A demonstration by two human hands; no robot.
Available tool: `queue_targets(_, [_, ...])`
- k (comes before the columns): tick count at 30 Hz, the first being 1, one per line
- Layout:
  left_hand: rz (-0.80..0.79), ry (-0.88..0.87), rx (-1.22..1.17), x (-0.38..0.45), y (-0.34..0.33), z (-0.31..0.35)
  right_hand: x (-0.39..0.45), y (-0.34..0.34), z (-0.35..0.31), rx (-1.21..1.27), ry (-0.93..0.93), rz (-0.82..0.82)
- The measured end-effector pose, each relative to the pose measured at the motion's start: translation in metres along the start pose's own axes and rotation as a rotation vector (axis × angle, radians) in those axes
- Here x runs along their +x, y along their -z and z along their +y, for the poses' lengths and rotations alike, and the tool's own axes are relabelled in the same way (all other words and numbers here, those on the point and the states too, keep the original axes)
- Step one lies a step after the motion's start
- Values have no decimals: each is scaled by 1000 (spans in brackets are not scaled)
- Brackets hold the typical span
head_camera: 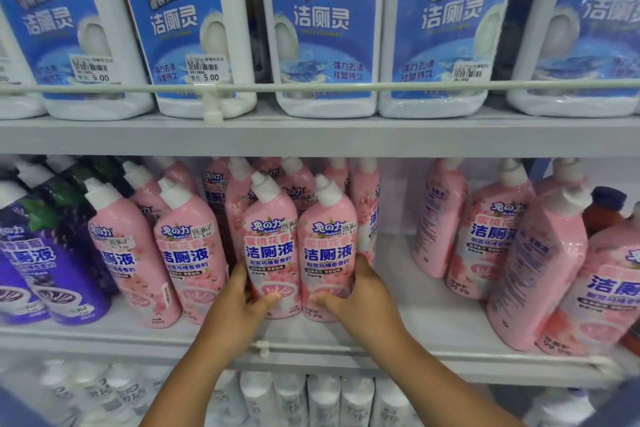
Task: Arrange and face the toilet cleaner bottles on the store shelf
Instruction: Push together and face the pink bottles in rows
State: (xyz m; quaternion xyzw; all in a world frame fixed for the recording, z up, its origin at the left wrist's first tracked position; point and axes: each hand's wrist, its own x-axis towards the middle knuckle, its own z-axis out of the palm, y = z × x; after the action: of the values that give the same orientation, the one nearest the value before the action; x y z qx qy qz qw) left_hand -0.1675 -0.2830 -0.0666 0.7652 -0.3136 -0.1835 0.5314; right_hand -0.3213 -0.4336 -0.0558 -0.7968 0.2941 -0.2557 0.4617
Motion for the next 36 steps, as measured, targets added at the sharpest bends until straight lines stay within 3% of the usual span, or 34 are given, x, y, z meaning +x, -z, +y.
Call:
queue_targets(4, [-8,1,0,-1,1,0,-2,33,-1,91,4,-179])
queue_targets(9, [67,-6,59,-12,-5,2,42,75,20,213,-36,195])
queue_targets(15, [331,-42,205,-38,-14,10,85,73,22,191,-35,-228])
queue_targets(17, [305,-80,275,-44,-19,16,90,72,22,191,-17,-279])
queue_targets(21, [195,-255,432,-52,-41,31,87,67,22,174,-19,-145])
queue_targets(26, [326,-345,467,-57,-76,40,58,67,40,38,-99,202])
queue_targets(31, [434,-193,309,-53,-100,41,35,80,51,212,-60,116])
queue_targets(36, [449,-121,280,-45,-108,46,10,95,52,102,-45,-11])
